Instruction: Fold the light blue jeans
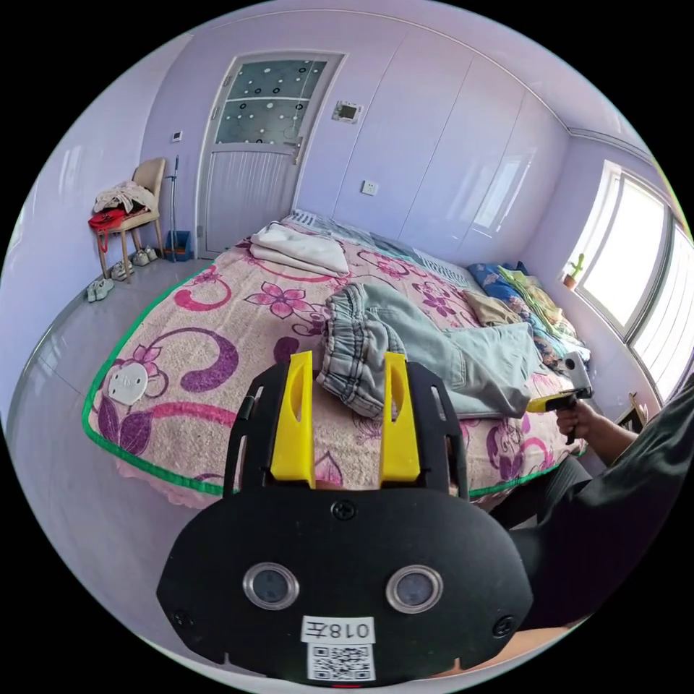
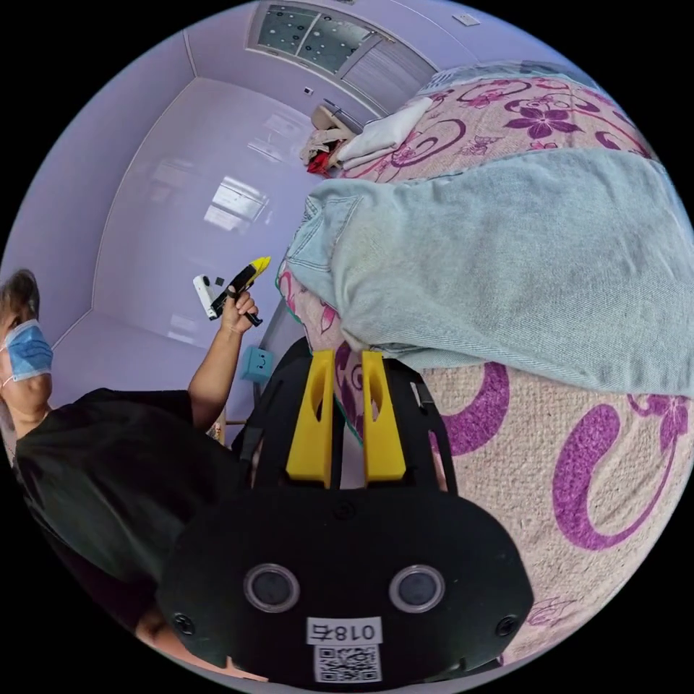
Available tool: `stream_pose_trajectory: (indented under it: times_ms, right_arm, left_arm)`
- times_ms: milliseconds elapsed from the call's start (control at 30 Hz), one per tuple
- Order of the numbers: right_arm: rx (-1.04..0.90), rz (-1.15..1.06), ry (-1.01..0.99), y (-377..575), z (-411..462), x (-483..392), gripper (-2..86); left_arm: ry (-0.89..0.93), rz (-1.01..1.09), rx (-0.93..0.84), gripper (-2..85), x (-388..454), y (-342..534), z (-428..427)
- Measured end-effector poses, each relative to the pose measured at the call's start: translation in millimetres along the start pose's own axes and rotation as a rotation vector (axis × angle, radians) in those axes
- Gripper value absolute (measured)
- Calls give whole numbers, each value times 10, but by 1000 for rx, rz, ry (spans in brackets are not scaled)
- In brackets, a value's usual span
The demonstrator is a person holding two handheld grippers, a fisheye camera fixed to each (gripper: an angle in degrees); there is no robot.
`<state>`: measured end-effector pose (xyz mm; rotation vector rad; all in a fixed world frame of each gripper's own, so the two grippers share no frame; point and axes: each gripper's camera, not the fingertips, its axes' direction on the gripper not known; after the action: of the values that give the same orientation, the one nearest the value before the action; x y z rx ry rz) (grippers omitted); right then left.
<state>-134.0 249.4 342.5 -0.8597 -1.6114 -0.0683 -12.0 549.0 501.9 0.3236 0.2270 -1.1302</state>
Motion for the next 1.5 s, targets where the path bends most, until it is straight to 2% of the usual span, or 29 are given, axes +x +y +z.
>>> stream_pose_trajectory:
  times_ms: [133, 267, 333, 467, 567, 633, 733, 900, 1000, 1033, 1100, 1133, 1233, 1300, 1367, 1433, 1500]
  right_arm:
    - [60, -148, 51, 12, -252, -353, 68]
    - [119, -334, 244, -563, -265, -840, 98]
    - [88, -407, 325, -930, -46, -1002, 104]
    - [-31, -506, 526, -1760, 731, -1075, 110]
    - [-177, -480, 543, -2238, 1241, -904, 119]
    - [-244, -473, 522, -2410, 1456, -843, 115]
    - [-332, -463, 521, -2549, 1668, -828, 46]
    - [-170, -626, 666, -2444, 1554, -1515, 7]
    - [-80, -655, 814, -2410, 1692, -1608, 13]
    - [-86, -657, 830, -2417, 1745, -1578, 17]
    - [-286, -584, 764, -2506, 1979, -1339, 51]
    - [-316, -557, 745, -2516, 1995, -1291, 64]
    - [-214, -503, 650, -2434, 1632, -1311, 82]
    - [-51, -439, 528, -2217, 1002, -1343, 91]
    - [19, -418, 418, -1913, 542, -1345, 86]
    - [28, -423, 350, -1544, 238, -1372, 75]
    - [-65, -437, 399, -1094, 114, -1426, 73]
  left_arm:
    - [98, -38, -71, 190, -224, -196, 331]
    - [154, -39, -189, 190, -206, -243, 700]
    - [63, -8, -224, 168, -97, -255, 777]
    - [-7, 4, -236, 131, -53, -316, 710]
    - [-48, 73, -243, 124, 17, -351, 645]
    - [-26, 125, -227, 122, 24, -365, 513]
    - [74, 133, -174, 118, -109, -337, 270]
    - [151, 144, -120, 92, -237, -248, -103]
    - [81, -9, -9, 16, -487, -117, -314]
    - [129, -69, 13, 12, -594, -88, -350]
    - [190, -85, 4, 24, -594, -122, -365]
    - [180, -71, -7, 41, -516, -169, -394]
    - [207, -23, -43, 84, -251, -340, -490]
    - [225, 68, -62, 95, 51, -492, -524]
    - [219, 167, -74, 101, 425, -672, -490]
    - [215, 287, -111, 105, 901, -922, -274]
    - [208, 346, -145, 107, 1171, -1084, -1]
